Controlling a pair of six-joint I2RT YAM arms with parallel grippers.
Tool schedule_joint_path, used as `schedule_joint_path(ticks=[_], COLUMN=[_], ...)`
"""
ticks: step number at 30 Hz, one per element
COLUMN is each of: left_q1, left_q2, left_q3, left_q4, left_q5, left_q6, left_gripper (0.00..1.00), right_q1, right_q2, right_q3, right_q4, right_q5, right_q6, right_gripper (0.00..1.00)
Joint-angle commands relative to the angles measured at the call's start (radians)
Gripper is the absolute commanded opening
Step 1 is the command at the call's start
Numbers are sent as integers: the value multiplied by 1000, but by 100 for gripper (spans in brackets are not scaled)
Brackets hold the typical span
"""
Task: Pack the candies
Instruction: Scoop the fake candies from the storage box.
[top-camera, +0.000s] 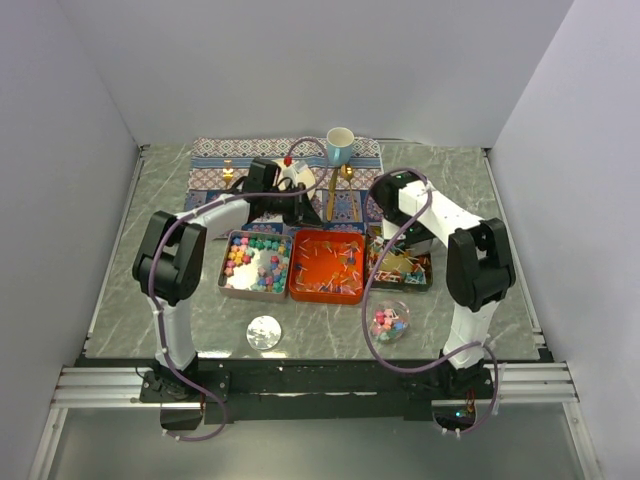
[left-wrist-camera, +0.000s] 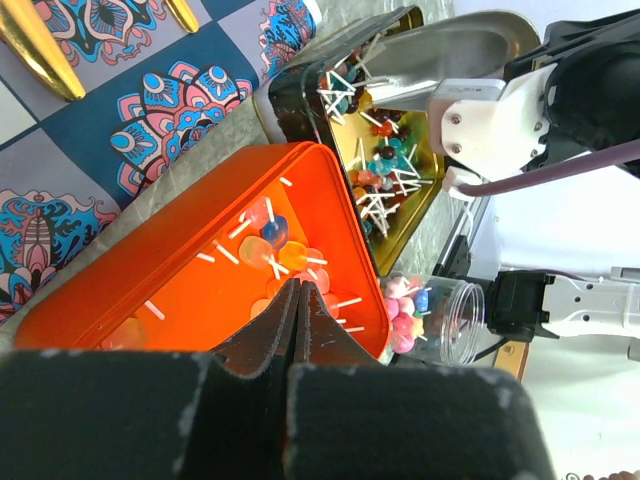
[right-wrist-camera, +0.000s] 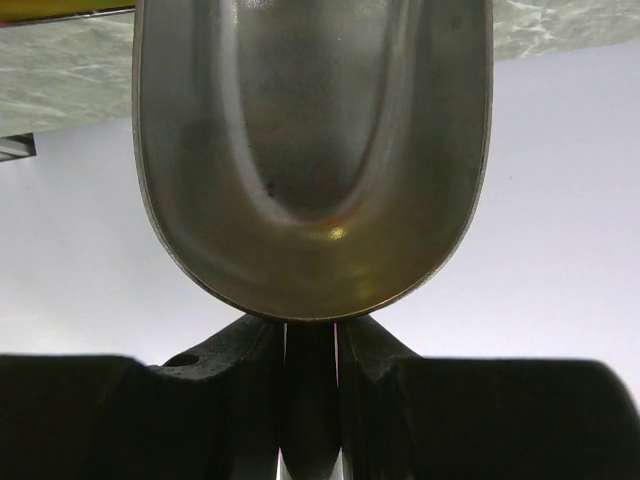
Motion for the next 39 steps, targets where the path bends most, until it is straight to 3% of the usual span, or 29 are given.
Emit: schedule_joint_path(ticks=[1,11,16,24,31,39], left_q1=[-4,-15,-20,-46,-53,-55], left_q2=[-65,-64,-71,-38,24,85], left_q3=[-16,-45,-71,-68,-14,23], left_q4=[30,6,-45,-98,-94,-48], left_q5=[-6,51,60,22,-6,-9], left_q6=[4,129,214,277,240,165], left_gripper=[1,1,1,1,1,1], right_q1=[8,8,-19,-53,-58,-71], right_q2=[2,-36,-13,-65,-171,-219], right_q3=[-7,-154,-106,-274,-502,-546], right_q4=[14,238,254,493,709,786], right_q5=[31,-142,-291,-336,-328,-319], right_q6=[4,-50,13,-67,-303,-551], right_gripper=[0,0,0,0,0,0])
